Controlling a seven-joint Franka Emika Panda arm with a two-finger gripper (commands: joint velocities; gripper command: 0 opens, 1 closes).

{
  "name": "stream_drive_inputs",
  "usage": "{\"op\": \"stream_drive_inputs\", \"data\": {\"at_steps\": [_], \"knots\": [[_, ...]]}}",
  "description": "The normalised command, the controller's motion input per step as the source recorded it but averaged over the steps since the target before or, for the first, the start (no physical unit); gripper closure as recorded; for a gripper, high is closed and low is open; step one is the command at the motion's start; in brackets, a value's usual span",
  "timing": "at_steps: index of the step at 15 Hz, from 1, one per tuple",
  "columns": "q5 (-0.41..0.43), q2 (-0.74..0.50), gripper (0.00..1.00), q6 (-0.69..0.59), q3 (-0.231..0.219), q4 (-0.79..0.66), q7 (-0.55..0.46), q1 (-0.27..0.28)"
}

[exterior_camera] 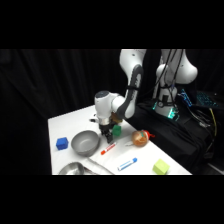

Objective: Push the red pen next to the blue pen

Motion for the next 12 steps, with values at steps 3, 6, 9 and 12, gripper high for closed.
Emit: {"op": "stream_drive_inputs", "data": {"at_steps": [3, 6, 9, 12], "knots": [[-0.125, 0.10, 0.00, 0.04, -0.112, 0.15, 0.23, 0.266], [-0.158, 0.07, 0.00, 0.01, -0.143, 0.13, 0.34, 0.392], [-0.181, 0.05, 0.00, -0.04, -0.156, 0.12, 0.38, 0.437], [-0.185, 0.05, 0.00, -0.10, -0.153, 0.13, 0.37, 0.409]]}}
